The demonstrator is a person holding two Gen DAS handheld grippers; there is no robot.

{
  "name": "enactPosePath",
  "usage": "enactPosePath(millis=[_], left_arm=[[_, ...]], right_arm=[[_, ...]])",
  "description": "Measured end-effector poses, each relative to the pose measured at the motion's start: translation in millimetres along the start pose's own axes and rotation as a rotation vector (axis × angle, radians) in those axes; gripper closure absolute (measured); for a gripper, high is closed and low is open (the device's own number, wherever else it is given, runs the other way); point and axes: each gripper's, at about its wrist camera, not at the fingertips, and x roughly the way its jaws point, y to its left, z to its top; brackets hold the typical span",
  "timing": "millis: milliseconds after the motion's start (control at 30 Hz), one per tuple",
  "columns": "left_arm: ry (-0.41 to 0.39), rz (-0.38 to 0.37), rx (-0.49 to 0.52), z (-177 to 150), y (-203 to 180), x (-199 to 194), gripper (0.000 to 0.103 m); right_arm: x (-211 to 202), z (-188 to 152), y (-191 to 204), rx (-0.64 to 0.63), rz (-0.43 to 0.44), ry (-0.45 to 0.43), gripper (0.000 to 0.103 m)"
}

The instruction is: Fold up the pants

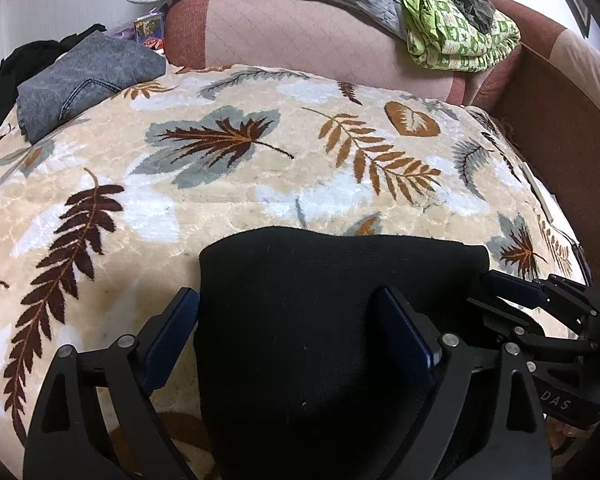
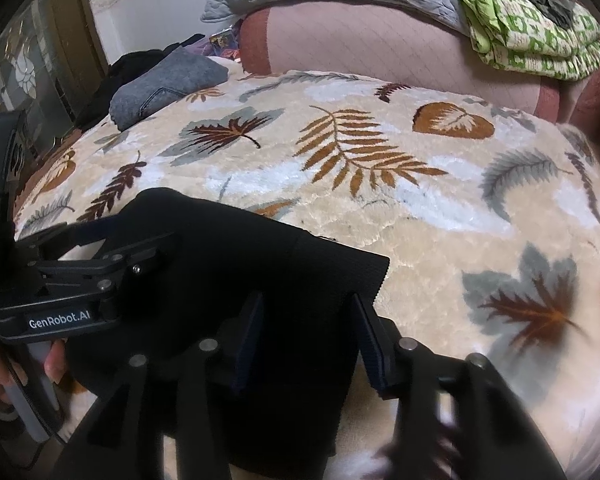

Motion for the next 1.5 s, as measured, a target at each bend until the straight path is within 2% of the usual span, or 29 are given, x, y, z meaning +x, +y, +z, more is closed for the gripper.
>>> enactPosePath(millis=[67,167,300,400,533,667,700,733,767,833,900,1033,1233,1500], left_arm=[[0.014,-0.013,-0.011,0.3,1.9,-1.8,0.011],[0.040,-0.032,-0.033,-1.6,7.1,-10.5,0.011],[0.015,-0.009,0.001,-8.9,8.3,-30.5,0.011],[-0.008,-0.003,0.020,-15.8,11.6,-47.2,0.011],[-0.020,-0.013,0.004,-24.6,20.1,-60.3,0.011],[0.017,-0.008,-0.001,-37.5,22.9,-55.3,0.011],[0.024,-0.011,-0.006,-41.1,23.4,-53.7,0.011],[0.028,-0.019,-0.014,-43.4,23.8,-52.6,0.011],[0.030,-0.022,-0.021,-45.3,24.1,-53.0,0.011],[0.036,-0.030,-0.023,-47.4,22.5,-54.1,0.011],[0.031,-0.025,-0.007,-48.9,18.8,-56.2,0.011],[0.033,-0.030,0.013,-51.5,13.3,-55.1,0.011],[0.042,-0.041,-0.006,-56.0,13.1,-48.5,0.011],[0.049,-0.049,-0.020,-57.6,13.3,-44.7,0.011]], right_arm=[[-4.6,-1.7,-3.4,0.024,0.010,0.001,0.047],[-16.3,-4.5,-7.2,0.050,0.039,0.001,0.048],[-31.9,-10.4,-0.6,0.023,-0.002,0.001,0.048],[-39.6,-17.4,-1.8,0.046,0.002,-0.001,0.048],[-45.7,-26.4,-9.7,0.110,0.041,0.005,0.048],[-42.5,-32.7,-10.5,0.146,0.090,0.032,0.048],[-42.1,-34.0,-9.4,0.142,0.102,0.038,0.056],[-43.3,-35.3,-7.5,0.135,0.125,0.038,0.074],[-46.6,-36.5,-5.2,0.120,0.121,0.031,0.075],[-52.5,-37.3,-0.7,0.082,0.087,0.017,0.087],[-57.7,-38.8,0.2,0.076,0.085,0.011,0.091],[-57.9,-41.8,-0.5,0.071,0.082,0.015,0.092],[-53.0,-42.7,6.9,0.015,0.029,0.022,0.092],[-49.9,-46.4,6.6,0.010,0.025,0.027,0.092]])
